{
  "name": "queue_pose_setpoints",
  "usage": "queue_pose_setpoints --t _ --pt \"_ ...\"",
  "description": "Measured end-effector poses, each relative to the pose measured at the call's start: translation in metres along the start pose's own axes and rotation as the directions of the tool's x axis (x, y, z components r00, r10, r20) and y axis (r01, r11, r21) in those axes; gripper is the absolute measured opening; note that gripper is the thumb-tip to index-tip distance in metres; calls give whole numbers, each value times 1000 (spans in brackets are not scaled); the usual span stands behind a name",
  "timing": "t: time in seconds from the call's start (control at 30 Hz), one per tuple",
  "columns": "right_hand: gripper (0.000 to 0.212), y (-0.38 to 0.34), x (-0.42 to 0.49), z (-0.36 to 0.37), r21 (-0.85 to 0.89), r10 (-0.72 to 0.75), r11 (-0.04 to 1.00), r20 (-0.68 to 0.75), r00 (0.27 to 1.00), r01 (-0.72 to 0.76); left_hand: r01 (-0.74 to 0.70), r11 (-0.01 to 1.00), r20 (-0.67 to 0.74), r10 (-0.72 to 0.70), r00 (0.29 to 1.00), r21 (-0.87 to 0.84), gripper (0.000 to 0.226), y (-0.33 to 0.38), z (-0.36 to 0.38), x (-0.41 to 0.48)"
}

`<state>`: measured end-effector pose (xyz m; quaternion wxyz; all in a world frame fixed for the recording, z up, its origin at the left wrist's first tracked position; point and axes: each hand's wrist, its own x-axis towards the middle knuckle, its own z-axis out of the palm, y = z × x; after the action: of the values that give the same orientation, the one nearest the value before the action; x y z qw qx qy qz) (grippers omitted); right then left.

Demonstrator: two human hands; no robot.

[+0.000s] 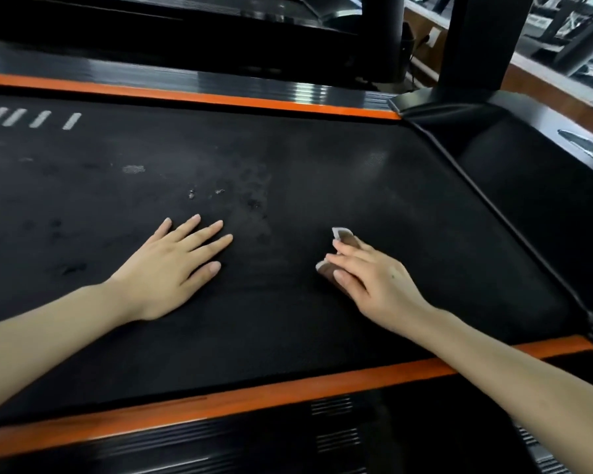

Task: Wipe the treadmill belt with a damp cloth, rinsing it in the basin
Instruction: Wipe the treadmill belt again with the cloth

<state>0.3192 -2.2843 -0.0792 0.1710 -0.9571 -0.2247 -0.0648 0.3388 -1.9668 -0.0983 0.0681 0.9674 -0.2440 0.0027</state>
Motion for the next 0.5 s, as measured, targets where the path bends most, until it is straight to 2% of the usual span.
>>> queue_pose_setpoints --t 0.07,0.13,0.23,0.33,0.43,0.5 --pt "51 -23 17 11 10 -48 999 -13 999 49 1 1000 -12 -1 1000 -11 78 -3 0 -3" --pt "48 -54 30 30 -10 -159 987 -11 987 158 21 1000 -29 -21 999 -7 76 -9 -1 -5" --pt "47 -81 21 37 83 -324 945 151 934 315 58 998 -29 -58 998 20 74 -21 -3 -13" --pt "39 -45 -8 6 150 -433 901 243 868 407 51 994 -14 -49 999 97 76 -33 -6 -24" --pt "35 -5 -39 -24 193 -373 925 295 880 327 87 992 -3 -87 996 87 69 -45 -7 -35" --pt "34 -2 -39 -27 243 -330 933 274 904 267 116 992 -7 -115 993 50 67 -48 -6 -39"
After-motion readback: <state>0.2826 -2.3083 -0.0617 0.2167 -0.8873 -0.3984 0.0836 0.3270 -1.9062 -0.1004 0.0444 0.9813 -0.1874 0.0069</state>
